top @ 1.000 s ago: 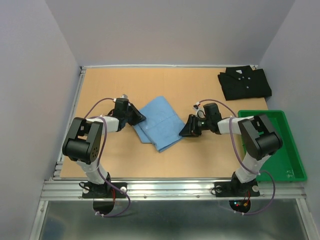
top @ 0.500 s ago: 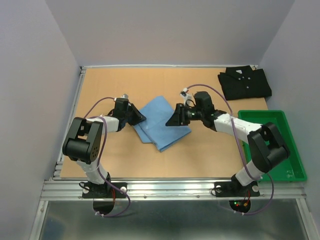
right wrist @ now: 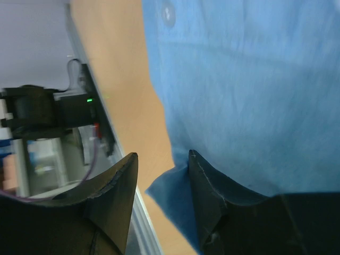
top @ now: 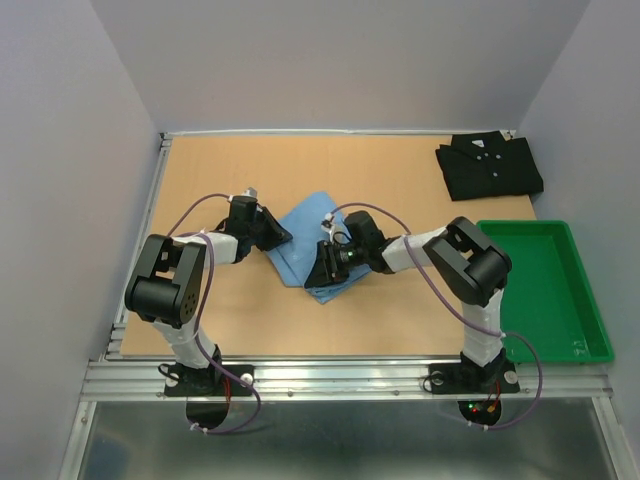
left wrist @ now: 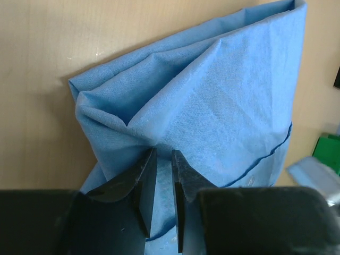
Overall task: Fold and stack the long sleeve shirts
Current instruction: Fold the shirt
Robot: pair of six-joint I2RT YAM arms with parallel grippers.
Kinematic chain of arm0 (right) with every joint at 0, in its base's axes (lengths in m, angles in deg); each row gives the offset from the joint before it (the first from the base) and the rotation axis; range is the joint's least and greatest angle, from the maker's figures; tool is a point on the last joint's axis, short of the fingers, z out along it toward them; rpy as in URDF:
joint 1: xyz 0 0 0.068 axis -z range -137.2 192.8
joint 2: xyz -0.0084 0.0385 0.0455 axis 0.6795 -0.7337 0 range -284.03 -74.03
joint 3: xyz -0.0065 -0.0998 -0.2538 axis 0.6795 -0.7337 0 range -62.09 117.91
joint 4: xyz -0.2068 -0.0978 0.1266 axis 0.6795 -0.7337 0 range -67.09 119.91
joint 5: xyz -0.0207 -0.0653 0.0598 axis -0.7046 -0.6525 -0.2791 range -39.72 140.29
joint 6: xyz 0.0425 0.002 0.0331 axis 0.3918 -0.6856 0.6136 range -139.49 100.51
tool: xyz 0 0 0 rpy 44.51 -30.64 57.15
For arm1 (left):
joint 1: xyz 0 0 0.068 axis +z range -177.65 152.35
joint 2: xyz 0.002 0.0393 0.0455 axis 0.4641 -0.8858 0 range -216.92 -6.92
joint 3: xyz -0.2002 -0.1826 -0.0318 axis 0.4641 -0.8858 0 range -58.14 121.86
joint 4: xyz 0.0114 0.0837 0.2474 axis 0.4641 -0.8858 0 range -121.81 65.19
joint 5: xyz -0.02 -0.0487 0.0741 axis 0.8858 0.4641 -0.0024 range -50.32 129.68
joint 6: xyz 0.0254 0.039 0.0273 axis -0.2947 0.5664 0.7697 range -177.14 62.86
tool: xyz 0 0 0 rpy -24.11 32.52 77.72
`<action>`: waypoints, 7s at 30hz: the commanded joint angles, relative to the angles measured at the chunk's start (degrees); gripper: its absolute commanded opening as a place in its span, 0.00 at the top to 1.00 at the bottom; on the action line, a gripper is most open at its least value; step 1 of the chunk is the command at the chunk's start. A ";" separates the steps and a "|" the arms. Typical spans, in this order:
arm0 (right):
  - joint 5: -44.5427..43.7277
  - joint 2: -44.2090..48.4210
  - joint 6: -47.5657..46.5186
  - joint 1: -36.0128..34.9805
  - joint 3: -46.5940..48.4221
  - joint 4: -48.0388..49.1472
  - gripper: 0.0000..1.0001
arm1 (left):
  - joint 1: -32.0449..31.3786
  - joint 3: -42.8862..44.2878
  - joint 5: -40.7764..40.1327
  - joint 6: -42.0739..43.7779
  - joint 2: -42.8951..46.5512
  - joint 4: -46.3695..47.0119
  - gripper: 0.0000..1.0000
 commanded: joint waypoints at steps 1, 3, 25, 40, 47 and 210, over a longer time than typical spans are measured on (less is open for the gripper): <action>3.86 -1.66 2.40 -0.62 -6.37 9.98 0.51 | -0.16 0.13 -0.87 1.60 0.49 -0.57 0.70; 3.60 -2.28 1.69 -0.53 -8.93 10.42 0.51 | -0.16 0.65 -1.13 1.77 -0.39 -0.83 0.70; 4.39 8.53 -1.22 -0.62 -16.31 6.21 0.52 | 0.11 3.47 -2.36 2.39 -4.00 -2.59 0.70; 1.49 13.00 -5.17 -0.35 -12.90 -1.96 0.52 | 0.11 6.89 -3.06 4.75 0.57 -7.06 0.69; 0.87 21.18 -2.62 5.35 -5.07 -4.61 0.52 | -0.59 11.91 -5.96 8.10 11.54 -13.13 0.62; -38.41 19.42 -15.97 -1.25 3.11 -25.25 0.40 | -2.44 17.57 -29.77 14.88 15.39 -31.04 0.21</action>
